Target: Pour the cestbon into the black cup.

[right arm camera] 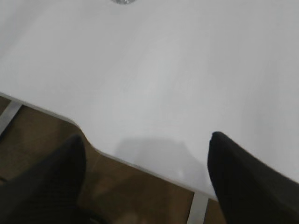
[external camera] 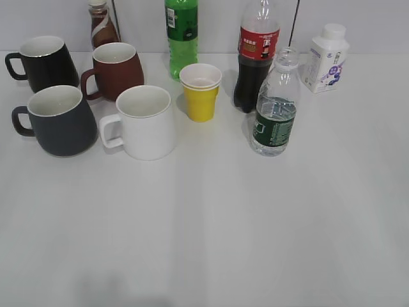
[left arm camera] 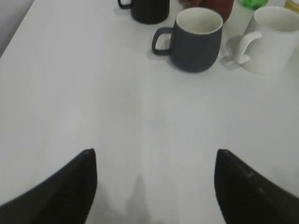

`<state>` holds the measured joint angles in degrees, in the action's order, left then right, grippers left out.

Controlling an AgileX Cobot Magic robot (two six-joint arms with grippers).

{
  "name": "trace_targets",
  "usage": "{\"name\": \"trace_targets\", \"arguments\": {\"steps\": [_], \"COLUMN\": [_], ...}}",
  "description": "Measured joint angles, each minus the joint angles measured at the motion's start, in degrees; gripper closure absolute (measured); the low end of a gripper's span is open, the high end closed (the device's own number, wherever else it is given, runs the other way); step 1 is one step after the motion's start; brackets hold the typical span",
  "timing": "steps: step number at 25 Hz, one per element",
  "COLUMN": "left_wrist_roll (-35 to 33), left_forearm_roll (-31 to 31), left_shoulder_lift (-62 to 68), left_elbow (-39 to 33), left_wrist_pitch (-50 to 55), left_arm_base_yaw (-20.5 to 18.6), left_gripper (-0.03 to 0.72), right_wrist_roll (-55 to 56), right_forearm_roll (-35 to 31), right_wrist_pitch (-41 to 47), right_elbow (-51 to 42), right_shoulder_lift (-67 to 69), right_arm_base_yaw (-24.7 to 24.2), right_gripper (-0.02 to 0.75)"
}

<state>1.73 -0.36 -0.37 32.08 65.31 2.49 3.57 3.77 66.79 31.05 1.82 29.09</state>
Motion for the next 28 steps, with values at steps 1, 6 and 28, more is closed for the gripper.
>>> {"name": "trace_targets", "arguments": {"steps": [1,6,28], "left_wrist_roll": [-0.23,-0.69,-0.87], "left_forearm_roll": [-0.26,-0.98,-1.03], "left_shoulder_lift": [0.0,0.0,0.0], "left_elbow": [-0.43,-1.96,-2.07], "left_wrist_pitch": [-1.32,-3.89,-4.07], "left_arm_base_yaw": [0.0,0.0,-0.41], "left_gripper": [0.103,0.11,0.189], "right_wrist_roll": [0.02,-0.41,-0.63], "right_forearm_roll": [0.0,-0.5,-0.57], "right_wrist_pitch": [-0.81,-6.08,-7.26], "right_elbow": [-0.2,-2.12,-2.12], "right_shoulder_lift": [-0.12,-0.3,-0.17], "right_arm_base_yaw": [0.0,0.0,-20.09], "right_gripper": [0.132,0.142,0.145]}}
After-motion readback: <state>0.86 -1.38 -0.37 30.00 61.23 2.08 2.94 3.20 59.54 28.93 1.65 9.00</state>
